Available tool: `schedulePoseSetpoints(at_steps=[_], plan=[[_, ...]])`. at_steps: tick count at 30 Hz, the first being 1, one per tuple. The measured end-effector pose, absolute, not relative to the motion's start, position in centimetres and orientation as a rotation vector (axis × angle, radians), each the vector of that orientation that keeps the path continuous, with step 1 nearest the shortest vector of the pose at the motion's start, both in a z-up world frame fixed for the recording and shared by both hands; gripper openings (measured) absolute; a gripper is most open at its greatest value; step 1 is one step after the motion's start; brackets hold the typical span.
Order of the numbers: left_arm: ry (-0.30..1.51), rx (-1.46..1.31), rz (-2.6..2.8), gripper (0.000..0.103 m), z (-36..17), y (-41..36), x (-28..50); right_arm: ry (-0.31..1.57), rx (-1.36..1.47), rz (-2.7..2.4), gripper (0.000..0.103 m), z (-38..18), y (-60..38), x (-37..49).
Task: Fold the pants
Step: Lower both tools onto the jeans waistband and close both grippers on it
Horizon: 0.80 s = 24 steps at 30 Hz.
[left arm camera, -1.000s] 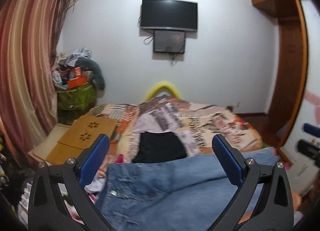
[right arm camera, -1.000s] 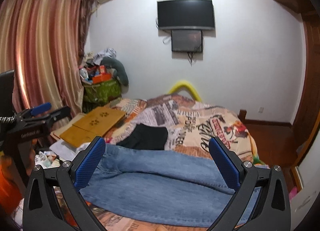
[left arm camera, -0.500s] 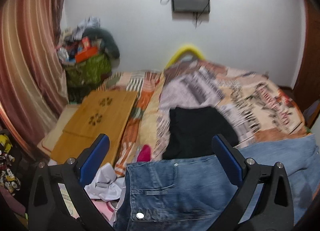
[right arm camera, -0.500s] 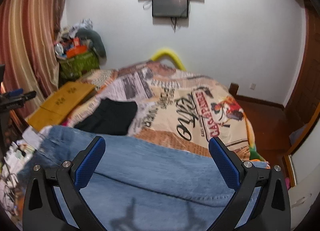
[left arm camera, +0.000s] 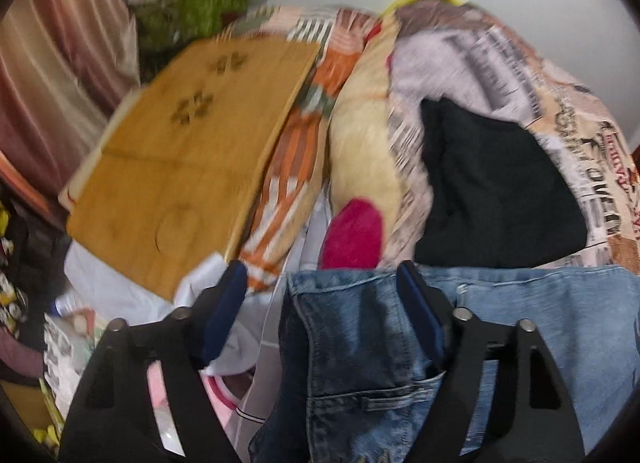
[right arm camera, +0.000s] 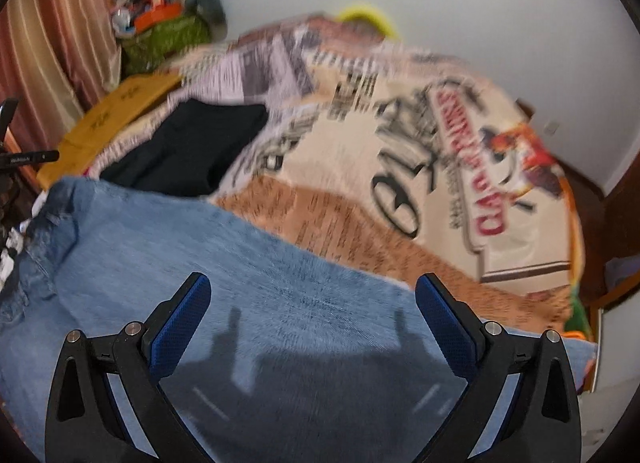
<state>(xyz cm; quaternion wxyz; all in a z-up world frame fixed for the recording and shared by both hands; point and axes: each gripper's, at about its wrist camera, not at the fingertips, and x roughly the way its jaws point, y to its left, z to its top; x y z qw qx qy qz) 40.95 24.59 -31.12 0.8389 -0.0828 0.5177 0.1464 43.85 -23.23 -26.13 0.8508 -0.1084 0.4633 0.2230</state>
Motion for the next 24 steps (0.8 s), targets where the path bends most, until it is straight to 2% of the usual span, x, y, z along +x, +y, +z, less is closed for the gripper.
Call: schedulePoseSetpoints(at_steps=[2,4,5,9,15,18,23,24], plan=[[1.132,-0.212,0.304,0.062,-32.5,25.2,41.1,1.003,-0.245,0.502,0.099,-27.2,-22.8,44.9],[1.161,-0.249,0.283,0.044,-33.5,25.6,41.1,1.033,-0.250,0.532,0.094,-28.0,-22.4,45.8],[1.174,-0.261,0.270,0.040,-34.0,25.6,41.1,1.045,-0.251,0.544,0.092,-28.2,-22.3,46.1],[1.208,-0.269,0.272,0.038,-35.3,25.5,41.3,1.069,-0.262,0.614,0.090,-29.0,-21.7,46.9],[1.219,-0.287,0.248,0.026,-34.5,25.6,40.5,1.129,-0.219,0.657,0.086,-29.5,-22.0,47.6],[1.221,-0.303,0.209,0.024,-33.5,25.9,40.2,1.144,-0.214,0.675,0.076,-29.5,-21.7,47.7],[1.277,-0.338,0.195,0.024,-34.2,25.9,40.7,1.145,-0.209,0.700,0.049,-29.4,-20.7,47.4],[1.291,-0.357,0.205,0.024,-34.8,26.1,41.1,1.146,-0.208,0.704,0.046,-29.5,-20.6,47.4]])
